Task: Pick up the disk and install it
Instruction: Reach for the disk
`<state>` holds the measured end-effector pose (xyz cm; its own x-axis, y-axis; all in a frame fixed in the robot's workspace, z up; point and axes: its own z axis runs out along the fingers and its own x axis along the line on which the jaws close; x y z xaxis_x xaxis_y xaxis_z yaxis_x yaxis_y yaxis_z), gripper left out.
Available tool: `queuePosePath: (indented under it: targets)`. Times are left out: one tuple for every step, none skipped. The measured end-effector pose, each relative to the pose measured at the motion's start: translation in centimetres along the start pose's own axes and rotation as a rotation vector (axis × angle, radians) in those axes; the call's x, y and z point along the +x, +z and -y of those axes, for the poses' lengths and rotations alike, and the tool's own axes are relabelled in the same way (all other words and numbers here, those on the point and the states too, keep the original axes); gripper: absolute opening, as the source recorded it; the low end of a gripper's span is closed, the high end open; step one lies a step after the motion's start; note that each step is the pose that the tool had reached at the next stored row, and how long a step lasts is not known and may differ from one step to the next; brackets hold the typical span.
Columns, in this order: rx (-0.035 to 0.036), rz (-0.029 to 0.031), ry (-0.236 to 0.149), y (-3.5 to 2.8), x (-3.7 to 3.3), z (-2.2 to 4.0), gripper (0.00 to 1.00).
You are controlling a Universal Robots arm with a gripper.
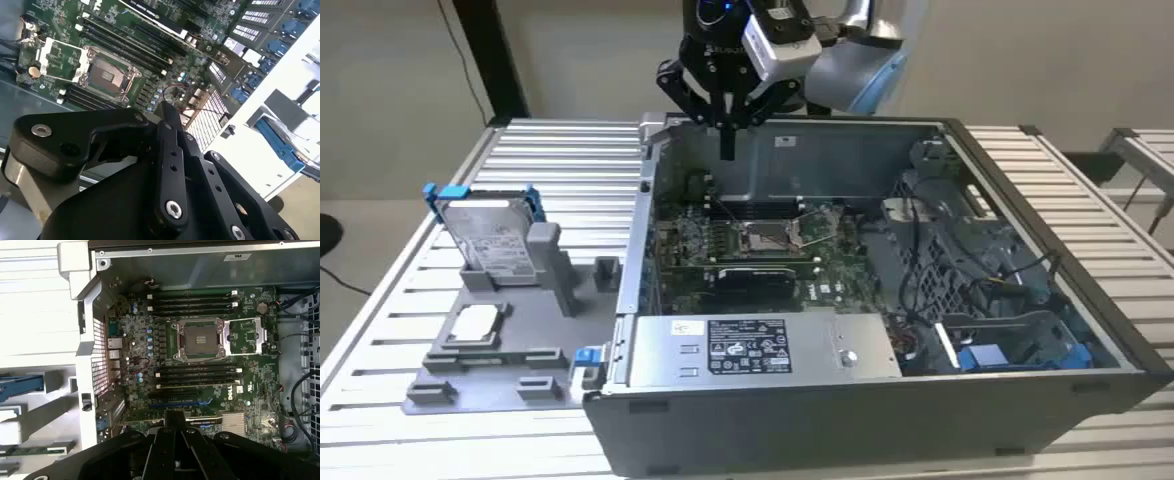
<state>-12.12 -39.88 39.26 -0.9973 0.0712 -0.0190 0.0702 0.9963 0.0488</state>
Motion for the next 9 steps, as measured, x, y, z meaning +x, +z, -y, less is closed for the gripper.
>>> queuePosePath:
  targets:
    - [0.0, 0.0, 0.0, 0.0, 0.0, 0.0, 0.0]
    - [0.0, 0.0, 0.0, 0.0, 0.0, 0.0, 0.0]
    - [0.0, 0.0, 0.0, 0.0, 0.0, 0.0, 0.0]
    - [0.0, 0.0, 0.0, 0.0, 0.0, 0.0, 0.0]
    - [0.0, 0.0, 0.0, 0.0, 0.0, 0.0, 0.0]
    - [0.0, -0.0001, 0.0, 0.0, 0.0, 0.0, 0.0]
    - [0.0, 0.0, 0.0, 0.0, 0.0, 0.0, 0.0]
    - [0.0, 0.0, 0.0, 0.0, 0.0, 0.0, 0.0]
    - [0.0001, -0.0001, 0.0, 0.0, 0.0, 0.0, 0.0]
